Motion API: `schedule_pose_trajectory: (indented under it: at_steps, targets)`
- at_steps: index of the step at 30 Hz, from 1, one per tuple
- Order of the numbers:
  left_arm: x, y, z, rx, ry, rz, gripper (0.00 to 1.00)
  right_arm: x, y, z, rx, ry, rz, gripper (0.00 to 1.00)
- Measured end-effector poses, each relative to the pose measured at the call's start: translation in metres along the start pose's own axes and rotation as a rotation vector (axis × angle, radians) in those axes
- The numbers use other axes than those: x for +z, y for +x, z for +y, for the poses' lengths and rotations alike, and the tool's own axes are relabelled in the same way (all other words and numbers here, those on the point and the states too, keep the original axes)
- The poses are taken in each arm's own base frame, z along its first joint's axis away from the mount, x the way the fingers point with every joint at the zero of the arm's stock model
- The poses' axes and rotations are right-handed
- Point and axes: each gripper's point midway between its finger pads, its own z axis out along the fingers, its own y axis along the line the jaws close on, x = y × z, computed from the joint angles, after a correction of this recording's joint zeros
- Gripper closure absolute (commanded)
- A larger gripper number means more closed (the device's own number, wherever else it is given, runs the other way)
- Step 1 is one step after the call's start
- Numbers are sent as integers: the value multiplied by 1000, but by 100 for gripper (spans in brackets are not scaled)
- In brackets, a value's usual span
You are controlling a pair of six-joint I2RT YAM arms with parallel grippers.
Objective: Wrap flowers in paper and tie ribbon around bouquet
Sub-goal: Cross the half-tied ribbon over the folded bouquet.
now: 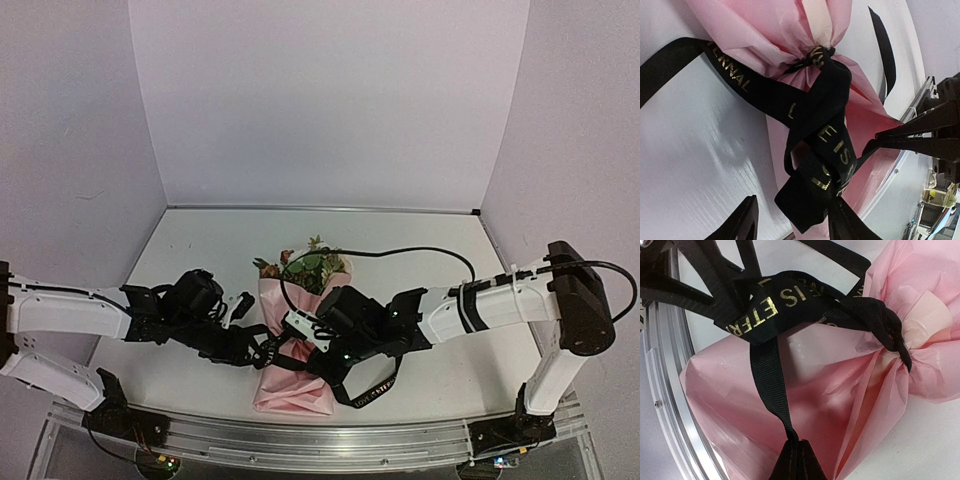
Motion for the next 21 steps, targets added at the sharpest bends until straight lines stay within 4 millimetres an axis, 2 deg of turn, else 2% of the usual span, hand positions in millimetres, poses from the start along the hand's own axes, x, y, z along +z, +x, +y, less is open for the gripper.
schedule_pose_trajectory:
  at_steps: [3,6,10,15,18,21]
  targets:
    - [3,1,-1,-3,-10,15,87,0,0,0,0,1,0,100]
    - [3,-5,-10,17,-2,14,97,0,0,0,3,2,-1,100]
    - [-5,-25,-39,57,56,-15,100,0,3,-3,7,10,-4,100]
    - [-16,-61,-84,119,144,-57,100,-10,29,-11,10,43,13,100]
    - [-13,-78,-103,148,174,-58,100,-19,38,-16,16,61,8,100]
    - [0,-86,-108,155,170,-30,100,-25,41,-21,25,77,-10,100]
